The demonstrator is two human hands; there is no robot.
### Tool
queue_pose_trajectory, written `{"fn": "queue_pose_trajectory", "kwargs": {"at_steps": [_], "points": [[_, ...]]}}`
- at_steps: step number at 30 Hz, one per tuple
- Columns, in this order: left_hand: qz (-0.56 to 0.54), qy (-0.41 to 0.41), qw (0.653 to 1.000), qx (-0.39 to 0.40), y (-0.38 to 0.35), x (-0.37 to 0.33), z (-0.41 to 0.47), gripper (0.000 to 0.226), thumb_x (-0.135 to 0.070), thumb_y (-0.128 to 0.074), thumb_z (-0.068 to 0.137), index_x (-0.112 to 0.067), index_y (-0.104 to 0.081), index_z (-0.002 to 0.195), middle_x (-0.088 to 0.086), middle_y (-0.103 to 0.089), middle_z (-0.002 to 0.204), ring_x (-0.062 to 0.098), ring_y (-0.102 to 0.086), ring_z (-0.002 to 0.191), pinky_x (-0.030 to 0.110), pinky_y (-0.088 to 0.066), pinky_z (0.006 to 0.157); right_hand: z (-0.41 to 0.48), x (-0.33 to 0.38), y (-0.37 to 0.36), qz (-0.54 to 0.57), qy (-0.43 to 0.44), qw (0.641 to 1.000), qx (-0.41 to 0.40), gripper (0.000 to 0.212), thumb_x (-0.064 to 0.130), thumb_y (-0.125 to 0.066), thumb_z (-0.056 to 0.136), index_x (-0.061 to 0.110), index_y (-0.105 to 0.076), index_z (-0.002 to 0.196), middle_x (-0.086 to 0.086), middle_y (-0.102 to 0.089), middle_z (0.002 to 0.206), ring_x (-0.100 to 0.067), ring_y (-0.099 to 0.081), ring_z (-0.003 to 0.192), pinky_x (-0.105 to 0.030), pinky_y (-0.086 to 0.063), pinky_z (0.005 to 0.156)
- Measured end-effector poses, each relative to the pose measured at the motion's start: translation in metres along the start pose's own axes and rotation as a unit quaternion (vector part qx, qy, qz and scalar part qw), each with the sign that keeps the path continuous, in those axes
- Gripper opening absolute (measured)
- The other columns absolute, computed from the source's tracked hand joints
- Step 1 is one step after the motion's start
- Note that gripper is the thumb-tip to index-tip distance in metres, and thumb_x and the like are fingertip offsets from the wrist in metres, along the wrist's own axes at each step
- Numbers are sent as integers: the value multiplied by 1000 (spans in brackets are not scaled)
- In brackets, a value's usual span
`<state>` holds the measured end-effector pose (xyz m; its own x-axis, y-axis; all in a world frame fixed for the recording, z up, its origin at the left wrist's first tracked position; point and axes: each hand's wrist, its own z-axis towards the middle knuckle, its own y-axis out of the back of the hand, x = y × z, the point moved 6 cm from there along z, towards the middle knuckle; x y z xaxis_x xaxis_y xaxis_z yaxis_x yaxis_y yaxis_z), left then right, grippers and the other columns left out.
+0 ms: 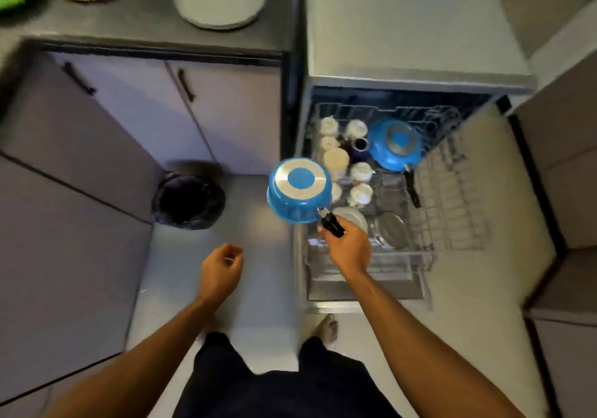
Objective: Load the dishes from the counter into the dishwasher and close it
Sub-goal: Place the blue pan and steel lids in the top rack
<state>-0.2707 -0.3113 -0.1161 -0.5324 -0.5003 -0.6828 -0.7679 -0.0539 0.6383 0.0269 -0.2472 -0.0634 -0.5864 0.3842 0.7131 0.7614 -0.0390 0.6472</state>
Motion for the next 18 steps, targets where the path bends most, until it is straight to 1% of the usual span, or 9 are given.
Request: {"fn": "queue_pose_trajectory", "kwargs": {"at_steps": [2, 5, 8, 10, 12, 14, 16, 18], "points": [[15, 5, 999, 31, -42, -25, -8, 13, -8, -66, 84, -20, -70, 88, -1, -68, 77, 21, -66, 73, 27, -43, 68, 15, -43, 32, -3, -30, 1000, -6, 19, 41, -76, 81, 31, -72, 97, 5, -74, 82, -19, -68, 79, -38, -55, 70], [18, 15, 998, 66, -87, -60, -13, 14, -10, -66, 84, -22, -69, 92, -2, -67, 77, 24, -67, 75, 30, -47, 69, 35, -89, 65, 15, -64, 998, -20, 33, 43, -80, 79, 31, -74, 110, 5, -77, 93, -20, -70, 87, -38, -56, 75], [16, 9, 995, 100, -129, -96, -7, 18, -11, -66, 85, -21, -65, 100, -1, -66, 83, 22, -66, 78, 33, -51, 72, 57, -134, 87, 18, -105, 994, -37, 37, 54, -76, 76, 41, -70, 110, 9, -76, 91, -18, -70, 86, -40, -57, 77], [21, 7, 993, 114, -158, -116, 7, 25, -15, -68, 85, -17, -62, 109, 2, -66, 93, 24, -65, 85, 36, -52, 76, 77, -162, 98, 27, -126, 990, -51, 39, 60, -73, 72, 45, -66, 107, 12, -75, 87, -16, -69, 83, -42, -58, 77], [29, 6, 993, 118, -176, -130, 21, 38, -19, -72, 84, -12, -59, 119, 8, -64, 104, 26, -63, 94, 39, -50, 82, 92, -174, 107, 20, -141, 988, -57, 37, 59, -73, 73, 43, -69, 106, 12, -75, 88, -17, -69, 84, -41, -57, 78], [37, 23, 993, 107, -194, -141, 33, 46, -22, -74, 84, -10, -55, 124, 11, -61, 111, 29, -60, 100, 42, -50, 86, 111, -182, 118, -3, -156, 986, -63, 31, 51, -76, 78, 37, -73, 106, 9, -74, 89, -20, -68, 86, -36, -54, 76], [32, 46, 996, 68, -199, -148, 38, 49, -25, -75, 84, -11, -52, 125, 11, -59, 115, 30, -59, 104, 44, -51, 89, 128, -190, 125, -11, -160, 985, -62, 29, 47, -78, 80, 34, -74, 106, 8, -73, 88, -19, -65, 84, -31, -48, 71], [38, 48, 998, 31, -205, -155, 41, 56, -28, -76, 83, -11, -49, 129, 11, -54, 123, 29, -55, 111, 47, -50, 93, 148, -197, 129, -20, -154, 986, -54, 29, 46, -79, 79, 35, -74, 106, 9, -72, 86, -17, -64, 82, -28, -44, 68]]}}
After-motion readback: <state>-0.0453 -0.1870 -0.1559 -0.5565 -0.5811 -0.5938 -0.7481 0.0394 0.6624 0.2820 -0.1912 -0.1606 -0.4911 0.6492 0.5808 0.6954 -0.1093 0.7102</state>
